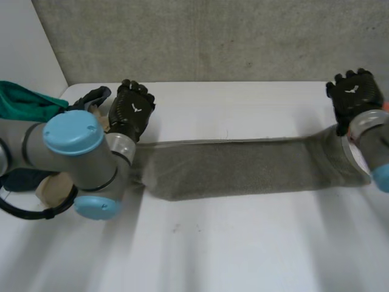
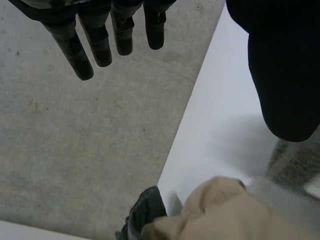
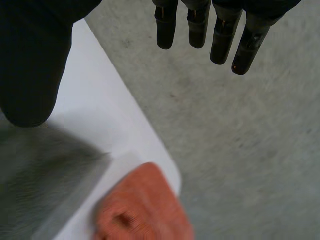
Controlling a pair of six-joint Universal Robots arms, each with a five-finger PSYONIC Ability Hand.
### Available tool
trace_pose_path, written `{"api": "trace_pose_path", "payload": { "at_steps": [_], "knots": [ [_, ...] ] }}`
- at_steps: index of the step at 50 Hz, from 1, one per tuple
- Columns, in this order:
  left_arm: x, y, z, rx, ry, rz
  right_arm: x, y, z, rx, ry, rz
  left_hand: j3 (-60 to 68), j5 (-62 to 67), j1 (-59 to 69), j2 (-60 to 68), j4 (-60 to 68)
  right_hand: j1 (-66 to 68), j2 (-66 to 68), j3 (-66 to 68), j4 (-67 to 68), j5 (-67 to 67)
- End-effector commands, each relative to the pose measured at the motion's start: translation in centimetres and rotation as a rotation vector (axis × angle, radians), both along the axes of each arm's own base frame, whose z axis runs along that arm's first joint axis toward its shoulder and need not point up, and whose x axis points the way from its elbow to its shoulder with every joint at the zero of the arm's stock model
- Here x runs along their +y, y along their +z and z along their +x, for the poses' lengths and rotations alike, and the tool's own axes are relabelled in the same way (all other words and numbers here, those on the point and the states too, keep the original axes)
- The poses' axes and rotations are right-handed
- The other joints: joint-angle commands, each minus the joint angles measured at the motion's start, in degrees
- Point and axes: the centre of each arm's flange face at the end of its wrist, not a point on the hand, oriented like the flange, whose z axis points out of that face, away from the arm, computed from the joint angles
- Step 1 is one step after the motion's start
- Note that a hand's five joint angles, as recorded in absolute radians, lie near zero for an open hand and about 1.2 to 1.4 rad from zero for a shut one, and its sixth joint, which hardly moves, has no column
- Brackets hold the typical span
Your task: Fold the laundry.
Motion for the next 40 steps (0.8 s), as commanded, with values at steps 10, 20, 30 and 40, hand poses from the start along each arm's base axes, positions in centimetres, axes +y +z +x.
{"api": "trace_pose_path", "payload": {
  "at_steps": [10,20,30,40],
  "knots": [
    [3.9,-2.2,0.1,-0.054,-0.078,0.098,0.3,-3.3,-4.2,-0.138,0.063,0.372,-1.9,-2.7,-0.9,-1.5,-1.6,30.5,29.4,29.9,28.6,28.0],
    [5.6,-2.6,0.6,-0.068,-0.095,0.127,0.0,-6.3,-7.0,-0.149,0.001,0.448,-1.9,-2.7,-1.0,-1.5,-1.6,20.3,19.2,19.7,18.4,17.8],
    [6.1,-2.7,0.4,-0.071,-0.104,0.131,1.0,-8.0,-8.2,-0.075,-0.012,0.496,-1.9,-2.7,-1.0,-1.5,-1.6,20.6,19.5,20.0,18.7,18.2],
    [6.4,-2.5,0.3,-0.070,-0.110,0.128,-0.2,-9.7,-8.5,-0.059,-0.017,0.451,-1.9,-2.7,-1.0,-1.5,-1.6,68.6,67.5,68.0,66.7,66.1]
  ]
}}
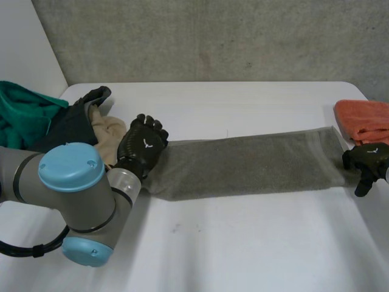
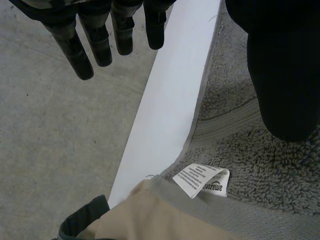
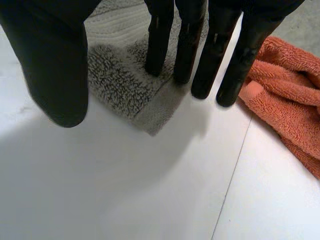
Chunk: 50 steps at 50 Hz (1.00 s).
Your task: Fold the laundry.
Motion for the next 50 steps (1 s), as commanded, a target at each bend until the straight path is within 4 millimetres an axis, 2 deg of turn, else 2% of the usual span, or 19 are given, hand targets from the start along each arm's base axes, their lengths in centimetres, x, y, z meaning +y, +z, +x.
{"api": "trace_pose_path", "payload": {
  "at_steps": [1,8,12,17,20,23,24,25,31,32,33,36,37,38,41,45,48,49,50],
  "knots": [
    [0.2,0.2,0.0,0.001,-0.001,-0.003,-1.1,-1.1,-0.2,0.013,-0.005,-0.048,-1.9,-2.7,-1.0,-1.5,-1.6,50.8,46.2,46.0,46.6,46.9],
    [0.3,0.8,0.2,0.009,0.001,-0.014,-1.2,0.0,-2.1,0.030,-0.066,-0.085,-1.9,-2.7,-1.0,-1.5,-1.6,50.8,46.2,46.0,46.6,46.9],
    [0.7,1.6,0.5,0.017,0.002,-0.027,-1.1,2.2,-4.8,0.068,-0.135,-0.131,-1.9,-2.7,-1.0,-1.5,-1.6,50.8,46.2,46.0,46.6,46.9],
    [1.3,2.5,1.0,0.025,0.006,-0.038,-1.5,3.7,-10.4,0.286,-0.236,-0.175,-1.9,-2.7,-1.0,-1.5,-1.6,50.8,46.2,46.0,46.6,46.9],
    [1.6,2.8,1.2,0.028,0.006,-0.042,-1.6,4.3,-11.6,0.369,-0.245,-0.194,-1.9,-2.7,-1.0,-1.5,-1.6,50.8,46.2,46.0,46.6,46.9],
    [1.8,3.1,1.3,0.031,0.004,-0.047,-1.8,5.7,-9.0,0.390,-0.170,-0.274,-1.9,-2.7,-1.0,-1.5,-1.6,50.8,46.2,46.0,46.6,46.9],
    [1.9,3.2,1.4,0.033,0.006,-0.050,-1.8,6.3,-7.4,0.379,-0.133,-0.307,-1.9,-2.7,-1.0,-1.5,-1.6,50.8,46.2,46.0,46.6,46.9],
    [1.9,3.4,1.4,0.035,0.006,-0.054,-1.6,7.3,-4.4,0.346,-0.067,-0.366,-1.9,-2.7,-1.0,-1.5,-1.6,50.8,46.2,46.0,46.6,46.9],
    [1.9,3.7,1.4,0.046,0.009,-0.057,0.9,10.2,5.7,0.221,0.177,-0.563,-1.9,-2.7,-1.0,-1.5,-1.6,50.8,46.2,46.0,46.6,46.9],
    [1.9,3.7,1.4,0.052,0.010,-0.056,1.6,10.4,7.3,0.205,0.222,-0.584,-1.9,-2.7,-1.0,-1.5,-1.6,50.8,46.2,46.0,46.6,46.9],
    [1.9,3.9,1.5,0.065,0.011,-0.054,3.2,10.5,10.8,0.173,0.326,-0.622,-1.9,-2.7,-1.0,-1.5,-1.6,50.8,46.2,46.0,46.6,46.9],
    [2.0,4.0,1.5,0.087,0.012,-0.046,6.5,10.0,16.0,0.119,0.496,-0.654,-1.9,-2.7,-1.0,-1.5,-1.6,50.8,46.2,46.0,46.6,46.9],
    [2.0,4.0,1.5,0.100,0.014,-0.037,8.7,9.1,18.8,0.087,0.602,-0.653,-1.9,-2.7,-1.0,-1.5,-1.6,50.8,46.2,46.0,46.6,46.9],
    [2.0,4.0,1.5,0.107,0.014,-0.034,9.8,8.3,20.1,0.072,0.652,-0.642,-1.9,-2.7,-1.0,-1.5,-1.6,50.8,46.2,46.0,46.6,46.9],
    [2.0,4.0,1.5,0.125,0.016,-0.022,13.9,4.2,23.5,0.035,0.832,-0.560,-1.9,-2.7,-1.0,-1.5,-1.6,50.8,46.2,46.0,46.6,46.9],
    [2.1,3.8,1.5,0.133,0.015,-0.013,16.8,0.5,25.0,0.048,0.960,-0.489,-1.9,-2.7,-1.0,-1.5,-1.6,49.4,44.7,44.6,45.1,45.5],
    [2.0,3.9,1.4,0.135,0.014,-0.015,17.0,0.0,24.9,0.059,0.960,-0.478,-1.9,-2.7,-1.0,-1.5,-1.6,9.2,4.5,4.3,4.9,5.3],
    [2.0,3.9,1.3,0.136,0.012,-0.016,16.8,0.3,24.8,0.056,0.940,-0.480,-1.9,-2.7,-1.0,-1.5,-1.6,-13.1,-17.8,-18.0,-17.4,-17.0],
    [1.9,3.9,1.3,0.137,0.012,-0.019,16.7,0.6,24.8,0.052,0.926,-0.479,-1.9,-2.7,-1.0,-1.5,-1.6,-15.9,-20.5,-20.7,-20.1,-19.8]
  ]
}}
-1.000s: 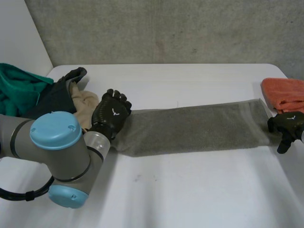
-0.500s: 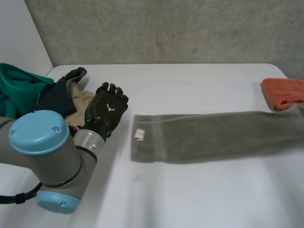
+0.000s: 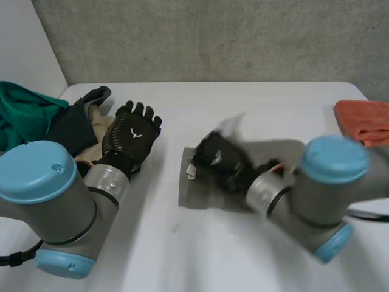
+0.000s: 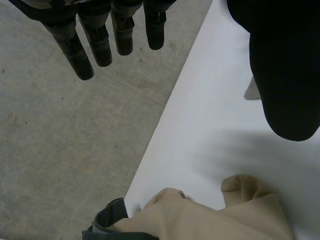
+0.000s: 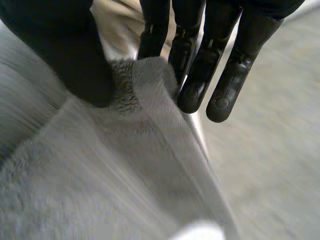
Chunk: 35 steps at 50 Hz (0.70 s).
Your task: Fold the laundry.
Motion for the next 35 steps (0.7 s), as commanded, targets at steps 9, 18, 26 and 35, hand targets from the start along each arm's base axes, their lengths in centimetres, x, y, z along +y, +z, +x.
{"api": "trace_pose_path", "payload": {
  "at_steps": [9,18,26,35],
  "knots": [
    [0.5,1.8,-2.8,0.078,-0.076,-0.046,-5.2,2.4,-8.1,-0.264,-0.447,0.306,-1.9,-2.7,-1.0,-1.5,-1.6,-37.1,-45.9,-46.4,-46.4,-46.5],
    [1.4,0.5,-6.9,0.099,-0.170,-0.024,-4.0,-0.5,-13.1,-0.222,-0.629,0.587,-1.9,-2.7,-1.0,-1.5,-1.6,-37.1,-45.9,-46.4,-46.4,-46.5],
    [2.5,-0.5,-7.3,0.083,-0.195,0.004,-5.9,-3.3,-15.6,-0.015,-0.702,0.516,-1.9,-2.7,-1.0,-1.5,-1.6,32.9,24.1,23.6,23.6,23.5],
    [2.6,0.3,-5.5,0.084,-0.153,0.004,-5.5,2.8,-8.9,-0.066,-0.543,0.101,-1.9,-2.7,-1.0,-1.5,-1.6,32.9,24.1,23.6,23.6,23.5]
  ]
}}
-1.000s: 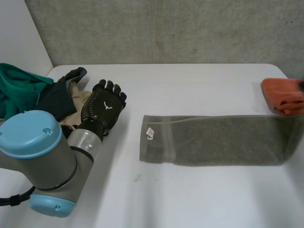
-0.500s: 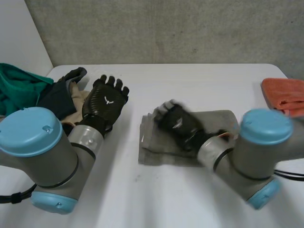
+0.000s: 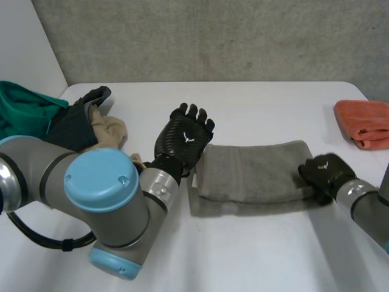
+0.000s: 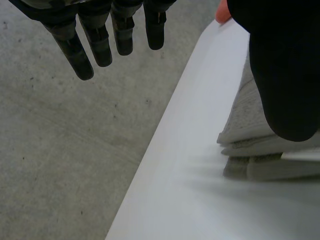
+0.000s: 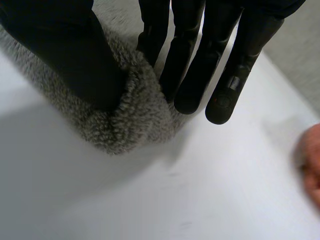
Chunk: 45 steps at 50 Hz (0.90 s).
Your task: Fold the laundry.
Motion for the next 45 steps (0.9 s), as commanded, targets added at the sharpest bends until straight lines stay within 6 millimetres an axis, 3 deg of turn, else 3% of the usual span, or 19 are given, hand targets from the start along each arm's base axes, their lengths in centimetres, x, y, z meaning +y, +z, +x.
{"api": "trace_pose_path", "payload": {
  "at_steps": [1,3,4,7,8,11,12,14,15,18,19,22,25,29,33,38,45],
  "knots": [
    [-0.6,1.4,2.2,0.013,0.062,-0.012,1.9,5.9,7.7,-0.009,0.206,-0.366,-1.9,-2.7,-1.0,-1.5,-1.6,25.6,13.1,12.0,12.0,14.3],
    [-1.1,1.6,3.0,0.012,0.086,-0.012,3.5,6.6,10.1,-0.031,0.285,-0.422,-1.9,-2.7,-1.0,-1.5,-1.6,25.6,13.1,12.0,12.0,14.3],
    [-1.5,1.8,3.7,0.014,0.108,-0.015,5.4,6.4,12.4,-0.043,0.369,-0.447,-1.9,-2.7,-1.0,-1.5,-1.6,25.6,13.1,12.0,12.0,14.3],
    [-1.8,2.0,4.4,0.016,0.129,-0.017,8.9,4.9,15.4,-0.028,0.530,-0.449,-1.9,-2.7,-1.0,-1.5,-1.6,25.6,13.1,12.0,12.0,14.3],
    [-1.9,2.0,4.6,0.015,0.135,-0.016,10.9,3.5,16.6,0.003,0.632,-0.438,-1.9,-2.7,-1.0,-1.5,-1.6,25.6,13.1,12.0,12.0,14.3],
    [-2.2,1.9,5.1,0.016,0.169,-0.008,13.4,1.7,17.8,0.043,0.748,-0.423,-1.9,-2.7,-1.0,-1.5,-1.6,25.6,13.1,12.0,12.0,14.3],
    [-2.4,1.9,5.3,0.020,0.183,-0.006,13.9,1.1,17.9,0.056,0.774,-0.416,-1.9,-2.7,-1.0,-1.5,-1.6,17.6,5.2,4.1,4.1,6.4],
    [-2.6,1.9,5.6,0.033,0.208,0.000,13.7,1.1,17.8,0.047,0.760,-0.411,-1.9,-2.7,-1.0,-1.5,-1.6,-11.7,-24.2,-25.3,-25.3,-23.0],
    [-2.8,2.1,5.7,0.050,0.223,0.006,13.1,1.4,17.5,0.024,0.718,-0.391,-1.9,-2.7,-1.0,-1.5,-1.6,-44.2,-56.6,-57.7,-57.7,-55.4],
    [-3.1,2.5,5.7,0.084,0.232,0.011,11.7,2.6,17.0,-0.053,0.612,-0.360,-1.9,-2.7,-1.0,-1.5,-1.6,-44.4,-56.9,-58.0,-58.0,-55.7],
    [-3.4,2.8,5.6,0.109,0.231,0.012,9.9,4.2,15.9,-0.127,0.505,-0.346,-1.9,-2.7,-1.0,-1.5,-1.6,-44.4,-56.9,-58.0,-58.0,-55.7],
    [-3.7,3.7,5.0,0.166,0.220,0.011,7.3,7.5,13.3,-0.293,0.342,-0.326,-1.9,-2.7,-1.0,-1.5,-1.6,-44.4,-56.9,-58.0,-58.0,-55.7],
    [-3.7,4.5,4.4,0.219,0.199,0.014,6.0,9.0,11.9,-0.423,0.260,-0.286,-1.9,-2.7,-1.0,-1.5,-1.6,-44.4,-56.9,-58.0,-58.0,-55.7],
    [-3.5,5.5,3.2,0.312,0.155,0.037,5.2,8.7,10.5,-0.534,0.172,-0.130,-1.9,-2.7,-1.0,-1.5,-1.6,-44.4,-56.9,-58.0,-58.0,-55.7],
    [-2.6,4.7,1.1,0.354,0.062,0.107,4.6,8.7,9.6,-0.564,0.138,-0.011,-1.2,-2.0,-0.3,-0.8,-0.9,-44.4,-56.9,-58.0,-58.0,-55.7],
    [-1.6,2.1,-0.5,0.294,0.025,0.231,3.3,6.3,10.5,-0.522,0.124,0.123,-0.7,-1.5,0.3,-0.3,-0.4,-44.4,-56.9,-58.0,-58.0,-55.7],
    [-0.7,-0.7,-0.5,0.215,0.050,0.362,2.0,4.6,11.4,-0.483,0.119,0.248,-0.7,-1.5,0.3,-0.3,-0.4,-44.4,-56.9,-58.0,-58.0,-55.7]
  ]
}}
